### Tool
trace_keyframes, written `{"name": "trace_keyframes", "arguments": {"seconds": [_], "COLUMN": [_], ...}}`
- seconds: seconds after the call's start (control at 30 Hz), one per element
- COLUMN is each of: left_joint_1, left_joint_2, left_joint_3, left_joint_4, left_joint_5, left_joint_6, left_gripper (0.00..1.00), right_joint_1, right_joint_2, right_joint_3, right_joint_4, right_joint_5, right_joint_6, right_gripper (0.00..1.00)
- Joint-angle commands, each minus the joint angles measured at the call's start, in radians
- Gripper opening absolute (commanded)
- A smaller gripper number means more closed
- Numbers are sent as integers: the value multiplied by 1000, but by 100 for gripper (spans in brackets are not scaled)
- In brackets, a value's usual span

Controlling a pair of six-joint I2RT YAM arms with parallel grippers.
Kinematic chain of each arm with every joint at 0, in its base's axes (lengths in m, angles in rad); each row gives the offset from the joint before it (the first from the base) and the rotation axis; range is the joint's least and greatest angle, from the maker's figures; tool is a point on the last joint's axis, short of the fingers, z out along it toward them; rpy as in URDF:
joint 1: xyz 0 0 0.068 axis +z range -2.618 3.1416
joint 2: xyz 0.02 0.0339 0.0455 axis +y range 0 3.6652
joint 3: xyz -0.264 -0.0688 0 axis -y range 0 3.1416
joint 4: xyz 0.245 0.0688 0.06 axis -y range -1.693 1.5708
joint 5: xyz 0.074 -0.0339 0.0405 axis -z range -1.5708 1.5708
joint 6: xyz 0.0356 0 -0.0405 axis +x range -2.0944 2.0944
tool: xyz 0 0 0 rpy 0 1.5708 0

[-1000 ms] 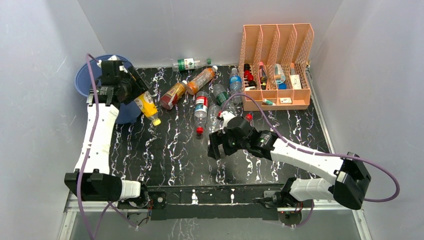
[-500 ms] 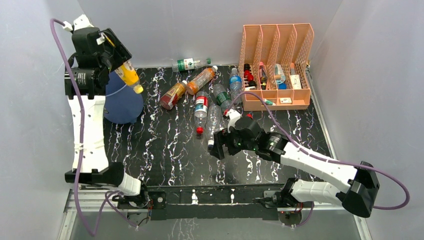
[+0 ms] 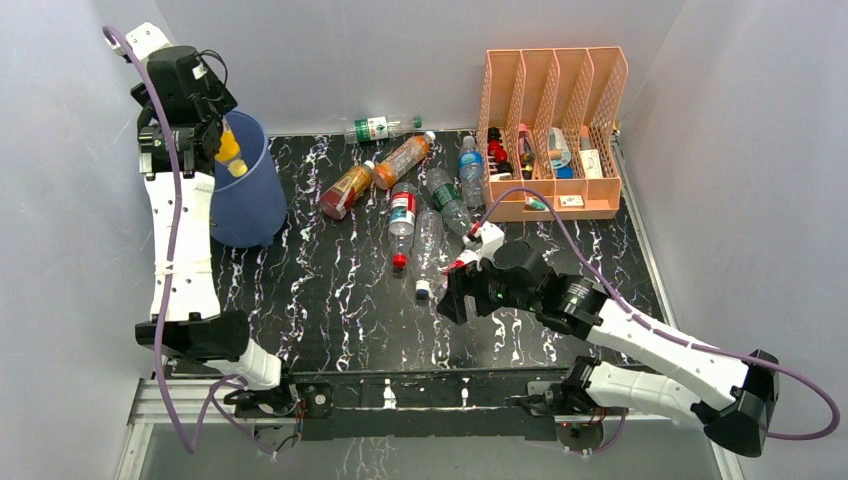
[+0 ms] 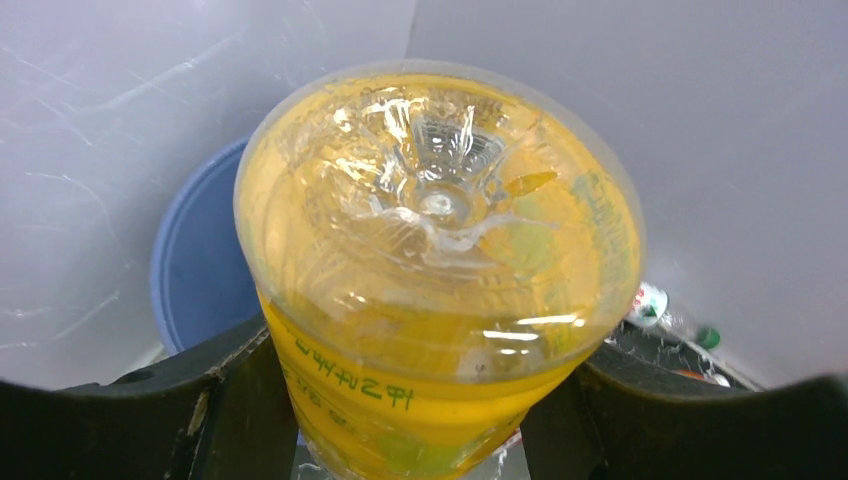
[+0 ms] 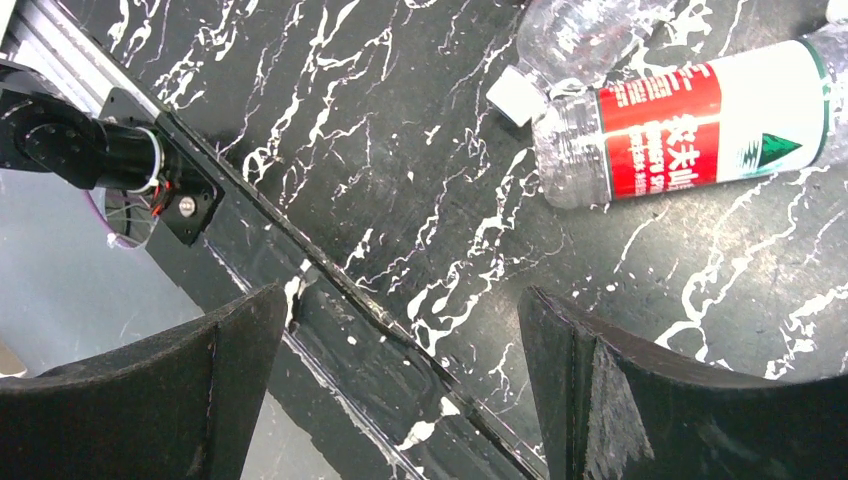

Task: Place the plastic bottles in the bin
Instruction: Place the plastic bottle in the trash bin, then pick up the plastic bottle at the center of the board.

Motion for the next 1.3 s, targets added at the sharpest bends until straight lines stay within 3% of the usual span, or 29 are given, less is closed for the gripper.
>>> {"name": "trace_keyframes", "arguments": {"seconds": [0.0,0.27,0.5,0.57,0.67,0.7,1.0,1.17,1.27], "left_joint_1": [23,87,125,146,157,158,158,158,158], "left_joint_2": [-8,29,105,131,168,180,181,120,70], "left_joint_3": [6,-7,-59,-60,-42,-27,147,260,268], "left_joint_4": [105,159,169,162,151,141,13,-76,-123], "left_joint_5": [-71,-64,-46,-12,31,40,101,240,363], "left_joint_6": [45,60,50,28,-8,-12,-29,-29,-50], "left_gripper": [61,60,68,75,97,98,98,98,93], "right_joint_1": [-1,-1,-1,-1,-1,-1,-1,-1,-2], "right_joint_2": [-42,-36,-22,-24,-29,-29,-6,33,48], "right_joint_3": [-17,-20,-14,-13,-12,-12,1,30,43], "right_joint_4": [-18,-13,-9,-12,-17,-18,-12,2,20], "right_joint_5": [33,28,24,30,38,40,65,61,52], "right_joint_6": [-5,-5,-5,-5,-5,-5,-5,-5,-5], "right_gripper": [98,98,98,98,98,98,98,98,98]}}
